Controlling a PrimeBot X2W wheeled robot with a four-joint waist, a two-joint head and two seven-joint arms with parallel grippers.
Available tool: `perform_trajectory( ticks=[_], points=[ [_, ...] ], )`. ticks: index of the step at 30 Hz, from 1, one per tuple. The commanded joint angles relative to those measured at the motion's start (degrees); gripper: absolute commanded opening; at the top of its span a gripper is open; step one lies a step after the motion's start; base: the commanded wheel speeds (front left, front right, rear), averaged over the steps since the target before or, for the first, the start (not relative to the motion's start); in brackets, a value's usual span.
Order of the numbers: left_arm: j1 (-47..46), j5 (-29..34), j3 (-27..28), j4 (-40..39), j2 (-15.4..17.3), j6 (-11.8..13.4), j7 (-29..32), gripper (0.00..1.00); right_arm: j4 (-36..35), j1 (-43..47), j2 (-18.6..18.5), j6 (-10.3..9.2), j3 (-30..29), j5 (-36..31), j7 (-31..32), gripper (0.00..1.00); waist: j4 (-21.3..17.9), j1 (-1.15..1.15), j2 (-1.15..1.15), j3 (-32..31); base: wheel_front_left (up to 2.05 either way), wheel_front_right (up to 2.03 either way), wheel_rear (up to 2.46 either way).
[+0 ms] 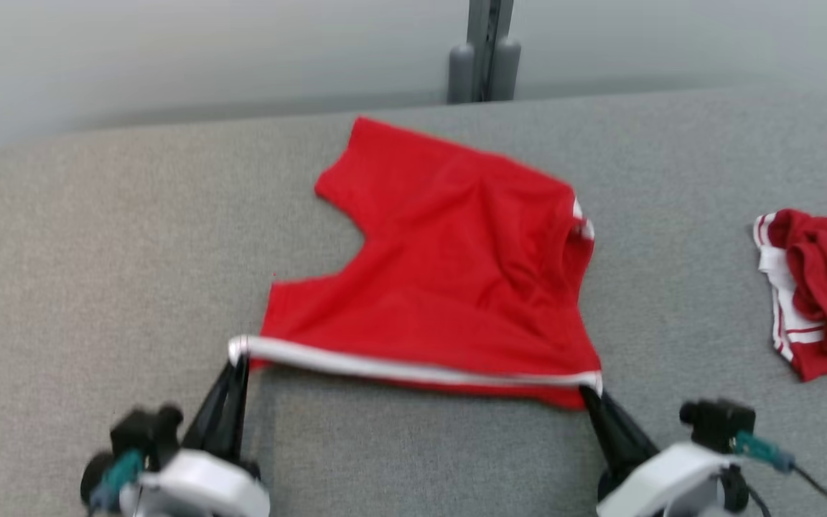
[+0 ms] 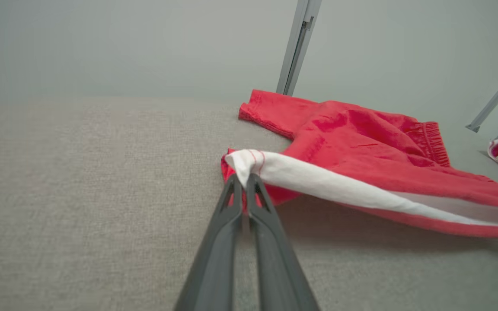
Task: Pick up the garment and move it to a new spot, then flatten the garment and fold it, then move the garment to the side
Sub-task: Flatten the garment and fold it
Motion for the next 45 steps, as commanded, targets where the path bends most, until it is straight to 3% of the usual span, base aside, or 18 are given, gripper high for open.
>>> perform_trajectory(
  ticks=[1,12,22,35,39,45],
  points=[
    [3.04,0.20,0.58,-1.41,0.42,0.40,-0.25,0.00,-1.03,2.42,-0.50,0.01,0.13,0.28,-0.24,0.00,-0.71,0.00,0.00,-3.04,0.00,0.00,0.00],
    [23.33,0.59,0.19,-18.97,0.71,3.81,3.44,0.00,-12.66,20.44,-3.38,0.01,-2.57,-2.17,-0.26,0.00,0.31,0.00,0.00,-10.22,0.00,0.00,0.00],
    [30.60,-0.18,0.55,-31.54,1.86,5.88,8.10,0.00,-22.55,31.49,-3.13,0.01,-6.64,-5.85,2.76,0.00,0.25,0.00,0.00,-11.37,0.00,0.00,0.00],
    [15.39,-1.42,0.67,-29.12,5.27,2.22,8.93,0.00,-22.16,21.12,3.49,0.01,-11.73,-9.61,8.10,0.00,-0.11,0.00,0.00,-6.26,0.00,0.00,0.00],
    [6.50,-1.48,-0.30,-25.78,6.75,0.98,9.63,0.00,-20.40,15.47,4.68,0.01,-12.49,-10.04,8.36,0.00,-0.75,0.00,0.00,-2.31,0.00,0.00,0.00],
    [-5.58,-1.83,-3.41,-17.96,6.47,-0.01,10.66,0.00,-16.76,8.72,5.74,0.01,-15.10,-9.96,6.85,0.00,-1.49,0.00,0.00,2.60,0.00,0.00,0.00]
  ],
)
